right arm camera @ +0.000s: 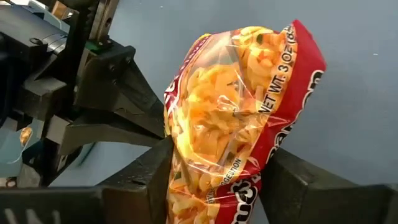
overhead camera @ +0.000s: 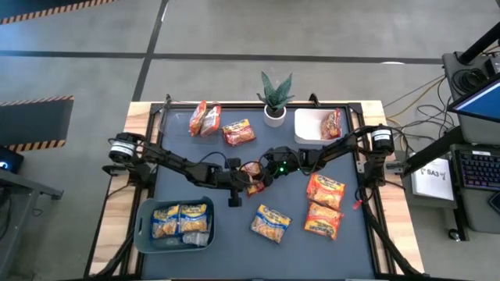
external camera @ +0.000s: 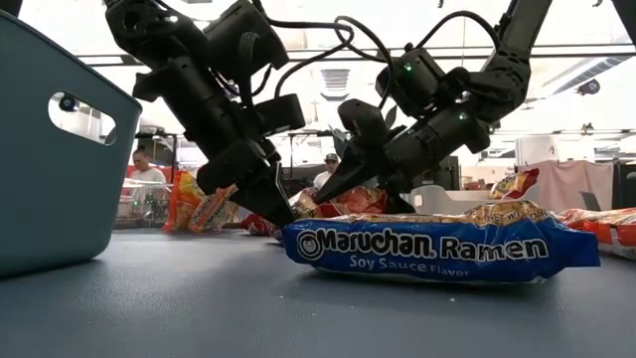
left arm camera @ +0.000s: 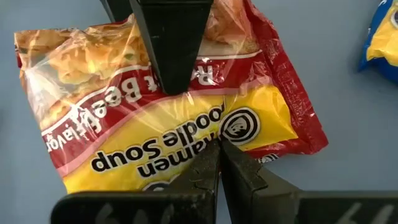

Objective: Sort Maruchan noodles
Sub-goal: Put the red noodle pack into the white bin

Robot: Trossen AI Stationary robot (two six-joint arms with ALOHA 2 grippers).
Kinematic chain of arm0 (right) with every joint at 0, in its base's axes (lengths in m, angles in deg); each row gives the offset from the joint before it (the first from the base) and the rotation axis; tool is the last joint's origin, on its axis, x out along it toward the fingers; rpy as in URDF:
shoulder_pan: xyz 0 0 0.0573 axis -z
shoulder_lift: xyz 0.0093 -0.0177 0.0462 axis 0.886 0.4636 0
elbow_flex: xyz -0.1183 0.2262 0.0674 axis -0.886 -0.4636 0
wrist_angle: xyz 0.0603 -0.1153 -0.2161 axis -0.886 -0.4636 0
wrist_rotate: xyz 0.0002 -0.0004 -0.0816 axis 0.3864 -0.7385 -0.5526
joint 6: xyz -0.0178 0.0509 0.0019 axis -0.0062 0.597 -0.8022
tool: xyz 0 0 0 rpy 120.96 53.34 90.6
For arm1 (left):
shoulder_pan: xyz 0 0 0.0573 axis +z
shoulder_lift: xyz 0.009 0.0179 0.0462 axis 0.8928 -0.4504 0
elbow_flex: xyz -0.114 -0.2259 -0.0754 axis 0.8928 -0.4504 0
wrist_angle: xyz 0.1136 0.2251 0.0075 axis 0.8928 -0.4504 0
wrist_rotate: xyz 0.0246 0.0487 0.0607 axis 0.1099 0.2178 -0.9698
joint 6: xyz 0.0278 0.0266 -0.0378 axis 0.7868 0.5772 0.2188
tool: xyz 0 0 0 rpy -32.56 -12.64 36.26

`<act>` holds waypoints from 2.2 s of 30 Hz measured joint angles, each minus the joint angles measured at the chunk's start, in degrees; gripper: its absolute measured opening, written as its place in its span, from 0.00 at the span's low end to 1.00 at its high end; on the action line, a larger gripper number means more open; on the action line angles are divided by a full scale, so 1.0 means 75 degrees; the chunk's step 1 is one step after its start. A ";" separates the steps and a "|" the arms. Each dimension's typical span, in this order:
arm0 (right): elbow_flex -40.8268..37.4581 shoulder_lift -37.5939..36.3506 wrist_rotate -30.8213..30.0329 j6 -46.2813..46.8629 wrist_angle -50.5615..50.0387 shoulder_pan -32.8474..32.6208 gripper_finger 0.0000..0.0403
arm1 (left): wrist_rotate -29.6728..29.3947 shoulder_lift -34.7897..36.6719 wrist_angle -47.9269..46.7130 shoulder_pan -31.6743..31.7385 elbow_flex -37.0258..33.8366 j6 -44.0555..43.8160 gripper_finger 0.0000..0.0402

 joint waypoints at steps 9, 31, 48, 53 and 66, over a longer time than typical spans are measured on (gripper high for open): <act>0.0006 -0.0191 0.0032 -0.0149 -0.0130 -0.0006 0.37 | -0.0012 0.1042 -0.0987 -0.0012 0.0006 -0.0049 0.00; 0.0765 -0.2511 -0.0979 -0.0401 -0.4968 -0.0132 0.36 | -0.1736 0.4307 -0.1857 -0.0128 -0.0332 0.0399 0.00; 0.4144 -0.3860 -0.4227 -0.0152 -1.3913 0.1106 0.36 | -0.2084 0.4304 -0.2106 -0.0128 -0.0376 0.0402 0.00; 0.4028 -0.3767 -0.4234 -0.0905 -1.3959 0.2256 0.36 | -0.2084 0.4305 -0.2111 -0.0131 -0.0376 0.0405 0.00; 0.3256 -0.3024 -0.3399 -0.2685 -1.2070 0.4496 0.36 | -0.2081 0.4305 -0.2321 -0.0128 -0.0376 0.0325 0.00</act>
